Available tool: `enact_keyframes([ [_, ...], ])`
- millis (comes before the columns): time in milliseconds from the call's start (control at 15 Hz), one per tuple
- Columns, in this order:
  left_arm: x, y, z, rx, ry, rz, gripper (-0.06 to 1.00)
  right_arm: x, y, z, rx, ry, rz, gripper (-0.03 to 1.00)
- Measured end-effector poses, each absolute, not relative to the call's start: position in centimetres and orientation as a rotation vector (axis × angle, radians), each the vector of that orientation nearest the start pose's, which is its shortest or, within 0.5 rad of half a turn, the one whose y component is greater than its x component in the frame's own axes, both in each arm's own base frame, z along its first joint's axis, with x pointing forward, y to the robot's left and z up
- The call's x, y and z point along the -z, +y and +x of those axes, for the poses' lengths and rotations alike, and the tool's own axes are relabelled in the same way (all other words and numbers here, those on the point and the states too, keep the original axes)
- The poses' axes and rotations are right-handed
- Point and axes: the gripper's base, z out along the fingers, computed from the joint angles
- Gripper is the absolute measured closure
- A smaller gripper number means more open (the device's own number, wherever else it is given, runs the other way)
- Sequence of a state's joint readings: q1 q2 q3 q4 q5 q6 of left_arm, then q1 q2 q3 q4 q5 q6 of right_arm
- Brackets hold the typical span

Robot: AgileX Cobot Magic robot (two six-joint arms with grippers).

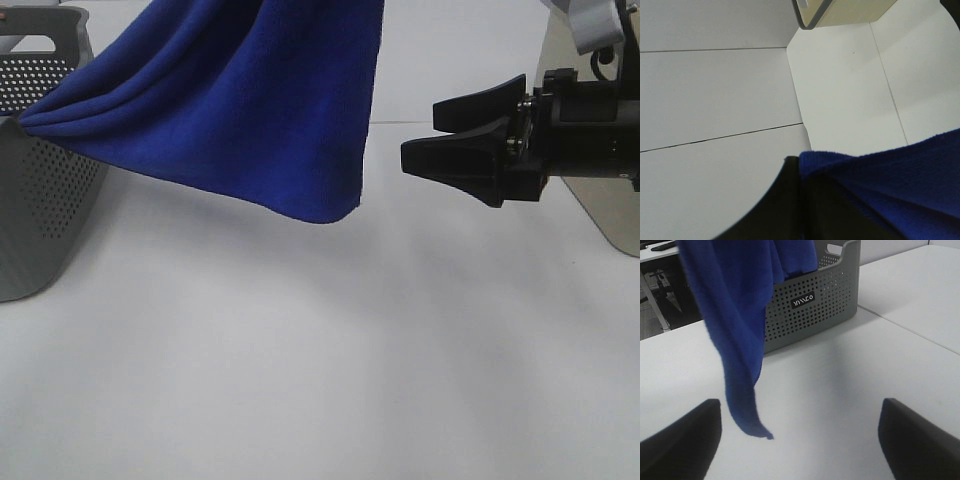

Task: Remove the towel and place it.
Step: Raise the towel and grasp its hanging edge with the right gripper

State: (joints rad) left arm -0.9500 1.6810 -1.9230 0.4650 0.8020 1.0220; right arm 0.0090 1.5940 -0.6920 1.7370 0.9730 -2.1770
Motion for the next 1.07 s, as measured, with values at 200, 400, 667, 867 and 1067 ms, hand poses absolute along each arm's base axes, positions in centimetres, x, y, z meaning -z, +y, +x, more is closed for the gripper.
enact_keyframes([
  [200,-46.7,-29.2,24.4,-0.579,0.997,1.733,0.94,-19.4,9.7,28.2,-0.887,1.787,-0.91,0.14],
  [400,-46.8,-29.2,24.3,-0.57,0.994,1.728,0.94,-18.8,12.2,28.5,-0.935,1.755,-1.006,0.14],
  [667,-46.8,-29.3,24.3,-0.566,0.989,1.722,0.94,-18.9,13.3,30.0,-0.941,1.728,-1.03,0.14],
  [867,-46.8,-29.3,24.3,-0.562,0.987,1.72,0.94,-18.9,13.4,29.9,-0.99,1.701,-1.034,0.25],
  [1067,-46.8,-29.3,24.3,-0.559,0.988,1.72,0.94,-18.6,13.4,30.0,-0.98,1.717,-1.03,0.61],
])
